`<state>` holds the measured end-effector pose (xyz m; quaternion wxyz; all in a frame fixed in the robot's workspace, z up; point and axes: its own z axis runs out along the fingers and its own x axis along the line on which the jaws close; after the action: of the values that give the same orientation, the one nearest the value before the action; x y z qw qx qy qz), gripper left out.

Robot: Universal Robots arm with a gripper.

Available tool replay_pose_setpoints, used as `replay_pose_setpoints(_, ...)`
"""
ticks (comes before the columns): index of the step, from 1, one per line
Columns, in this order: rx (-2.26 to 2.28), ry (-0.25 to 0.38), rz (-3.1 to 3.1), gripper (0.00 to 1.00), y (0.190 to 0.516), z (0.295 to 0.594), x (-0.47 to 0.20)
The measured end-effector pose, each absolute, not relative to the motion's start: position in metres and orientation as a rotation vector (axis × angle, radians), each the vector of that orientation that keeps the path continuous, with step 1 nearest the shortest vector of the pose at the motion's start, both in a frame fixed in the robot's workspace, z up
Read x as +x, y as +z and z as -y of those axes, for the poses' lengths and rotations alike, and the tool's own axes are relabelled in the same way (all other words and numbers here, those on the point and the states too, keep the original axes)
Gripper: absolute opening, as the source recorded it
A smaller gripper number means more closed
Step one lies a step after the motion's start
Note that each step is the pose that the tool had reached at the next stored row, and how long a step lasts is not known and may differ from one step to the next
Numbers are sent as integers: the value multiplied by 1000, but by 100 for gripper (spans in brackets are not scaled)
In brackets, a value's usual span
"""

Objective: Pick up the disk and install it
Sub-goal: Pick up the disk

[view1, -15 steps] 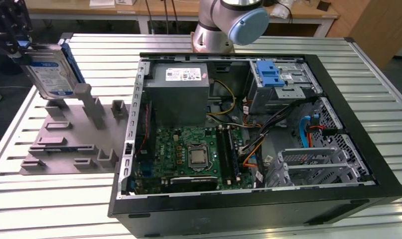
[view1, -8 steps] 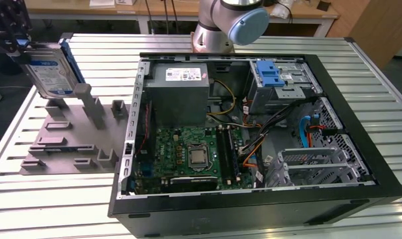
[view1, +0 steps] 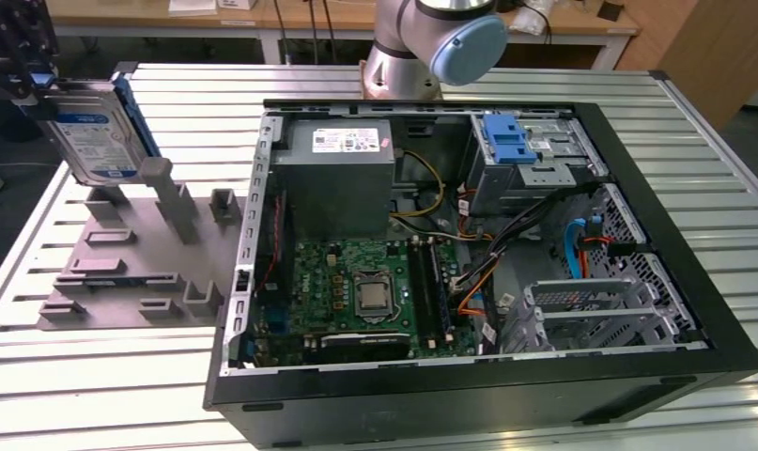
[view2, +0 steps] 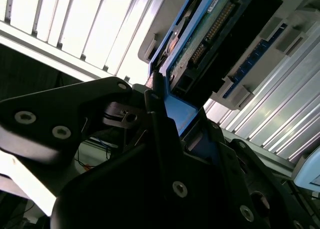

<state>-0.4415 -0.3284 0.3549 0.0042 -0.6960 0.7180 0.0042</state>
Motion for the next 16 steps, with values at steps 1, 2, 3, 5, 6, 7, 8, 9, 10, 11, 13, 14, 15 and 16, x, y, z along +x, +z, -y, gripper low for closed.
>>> replay_pose_setpoints(1,-2181,13,-2250,36,355,328,-442)
replay_pose_setpoints(2,-2181,13,-2250,36,355,328,-442)
replay_pose_setpoints(3,-2181,13,-2250,36,355,328,-442)
replay_pose_setpoints(5,-2181,13,-2250,36,355,328,-442)
replay_pose_setpoints(6,-2181,13,-2250,36,355,328,-442)
replay_pose_setpoints(7,-2181,13,-2250,36,355,328,-442)
replay_pose_setpoints(8,-2181,13,-2250,36,355,328,-442)
replay_pose_setpoints(9,-2181,13,-2250,36,355,328,-442)
replay_pose_setpoints(10,-2181,13,-2250,36,355,328,-442)
replay_pose_setpoints(11,-2181,13,-2250,36,355,328,-442)
replay_pose_setpoints(13,-2181,13,-2250,36,355,328,-442)
replay_pose_setpoints(14,-2181,13,-2250,36,355,328,-442)
replay_pose_setpoints(15,-2181,13,-2250,36,355,328,-442)
replay_pose_setpoints(16,-2181,13,-2250,36,355,328,-442)
